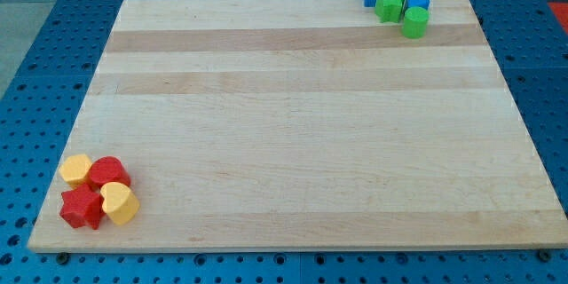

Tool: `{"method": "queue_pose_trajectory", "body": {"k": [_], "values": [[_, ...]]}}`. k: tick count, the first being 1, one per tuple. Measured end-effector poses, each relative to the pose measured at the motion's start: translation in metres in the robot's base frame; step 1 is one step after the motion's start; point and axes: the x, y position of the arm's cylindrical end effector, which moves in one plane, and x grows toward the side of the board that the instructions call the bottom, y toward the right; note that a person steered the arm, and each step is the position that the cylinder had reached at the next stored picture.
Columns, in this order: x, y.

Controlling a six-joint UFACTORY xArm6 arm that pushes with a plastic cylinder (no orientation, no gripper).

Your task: Move the blue cube to the top left of the green star

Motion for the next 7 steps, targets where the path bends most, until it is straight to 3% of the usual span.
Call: {"method": "queue_pose_trajectory", "body": {"k": [3, 5, 7], "values": [[0.010, -0.041], [0.000, -0.012], [0.000, -0.036]]}}
